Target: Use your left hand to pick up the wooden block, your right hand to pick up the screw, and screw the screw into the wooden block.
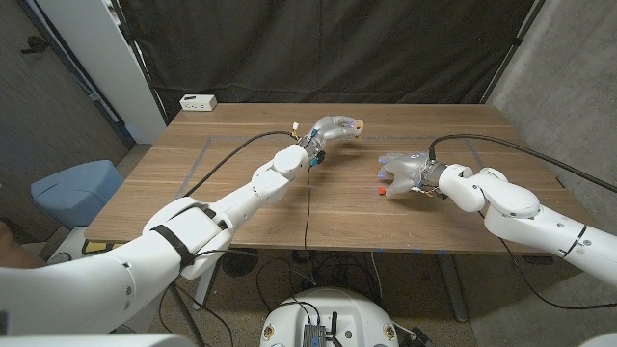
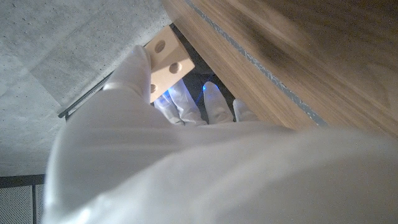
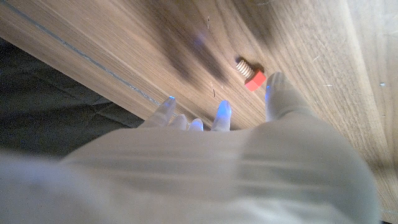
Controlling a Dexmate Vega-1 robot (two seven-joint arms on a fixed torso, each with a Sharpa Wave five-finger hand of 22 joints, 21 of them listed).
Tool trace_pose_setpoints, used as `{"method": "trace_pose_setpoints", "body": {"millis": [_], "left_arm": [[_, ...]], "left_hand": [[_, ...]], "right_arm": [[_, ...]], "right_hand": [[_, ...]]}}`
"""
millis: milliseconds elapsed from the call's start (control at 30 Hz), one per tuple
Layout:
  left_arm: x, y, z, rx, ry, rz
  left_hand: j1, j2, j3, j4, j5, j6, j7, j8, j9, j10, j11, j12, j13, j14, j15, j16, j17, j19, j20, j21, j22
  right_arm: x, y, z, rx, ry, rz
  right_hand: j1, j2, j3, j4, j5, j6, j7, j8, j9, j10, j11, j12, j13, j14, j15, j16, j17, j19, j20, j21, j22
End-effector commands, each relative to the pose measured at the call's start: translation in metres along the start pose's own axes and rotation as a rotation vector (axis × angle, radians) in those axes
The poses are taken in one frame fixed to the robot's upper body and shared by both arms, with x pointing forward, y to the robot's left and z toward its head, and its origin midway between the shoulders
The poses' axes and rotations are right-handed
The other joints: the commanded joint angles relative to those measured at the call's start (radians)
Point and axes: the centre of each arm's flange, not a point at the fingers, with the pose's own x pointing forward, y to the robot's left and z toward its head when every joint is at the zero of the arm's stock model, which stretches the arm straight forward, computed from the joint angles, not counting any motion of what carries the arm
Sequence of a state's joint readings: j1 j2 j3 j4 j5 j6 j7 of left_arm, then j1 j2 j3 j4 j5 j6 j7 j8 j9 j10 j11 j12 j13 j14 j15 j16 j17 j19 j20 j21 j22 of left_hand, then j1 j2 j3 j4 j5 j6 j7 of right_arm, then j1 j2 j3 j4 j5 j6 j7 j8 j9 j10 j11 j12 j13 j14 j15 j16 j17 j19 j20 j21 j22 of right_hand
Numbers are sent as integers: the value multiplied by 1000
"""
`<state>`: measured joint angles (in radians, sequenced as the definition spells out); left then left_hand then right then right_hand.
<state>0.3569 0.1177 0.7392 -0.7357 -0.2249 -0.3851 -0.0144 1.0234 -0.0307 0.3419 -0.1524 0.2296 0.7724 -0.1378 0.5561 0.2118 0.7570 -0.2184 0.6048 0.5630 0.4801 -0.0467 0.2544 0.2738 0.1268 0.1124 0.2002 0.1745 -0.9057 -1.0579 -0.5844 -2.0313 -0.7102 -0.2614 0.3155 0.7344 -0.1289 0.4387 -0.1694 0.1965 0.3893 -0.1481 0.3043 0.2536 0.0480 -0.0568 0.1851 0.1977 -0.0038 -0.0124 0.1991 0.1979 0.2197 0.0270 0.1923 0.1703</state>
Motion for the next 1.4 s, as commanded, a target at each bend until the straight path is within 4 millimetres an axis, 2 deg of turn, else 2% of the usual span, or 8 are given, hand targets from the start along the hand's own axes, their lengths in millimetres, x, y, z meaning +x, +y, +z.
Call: {"method": "trace_pose_setpoints", "body": {"millis": [33, 867, 1400], "left_arm": [[1, -1, 0, -1, 2, -5], [4, -4, 0, 0, 5, -17], [5, -6, -2, -2, 12, -27]], "left_hand": [[8, 18, -1, -1, 3, 40, -8, 68, 5, 13, -3, 4, 2, 0, -119, -2, -2, -2, -1, -3, 4], [9, 15, 7, -1, -2, 46, -6, 73, 3, 21, -2, -2, 1, 7, -117, -11, -12, -2, 3, -2, 4], [6, 15, 11, 1, -7, 47, -5, 74, 1, 25, -2, -3, 3, 11, -114, -14, -15, -1, 2, -2, 4]], "right_arm": [[4, 6, 5, -15, 10, -1], [10, 12, 10, -34, 7, -14], [13, 15, 12, -41, 0, -20]], "right_hand": [[-2, -8, 3, 6, 3, 10, 4, 9, 4, 8, 8, 7, 5, 5, 1, 5, 6, 7, -1, -2, 1], [25, -5, 19, -1, 6, 48, 16, 49, 25, 23, 10, 13, 7, 19, -8, 10, 7, 19, -9, 2, 1], [50, -4, 31, -5, 6, 82, 29, 84, 45, 27, 13, 15, 8, 24, -12, 11, 8, 26, -14, 2, 0]]}}
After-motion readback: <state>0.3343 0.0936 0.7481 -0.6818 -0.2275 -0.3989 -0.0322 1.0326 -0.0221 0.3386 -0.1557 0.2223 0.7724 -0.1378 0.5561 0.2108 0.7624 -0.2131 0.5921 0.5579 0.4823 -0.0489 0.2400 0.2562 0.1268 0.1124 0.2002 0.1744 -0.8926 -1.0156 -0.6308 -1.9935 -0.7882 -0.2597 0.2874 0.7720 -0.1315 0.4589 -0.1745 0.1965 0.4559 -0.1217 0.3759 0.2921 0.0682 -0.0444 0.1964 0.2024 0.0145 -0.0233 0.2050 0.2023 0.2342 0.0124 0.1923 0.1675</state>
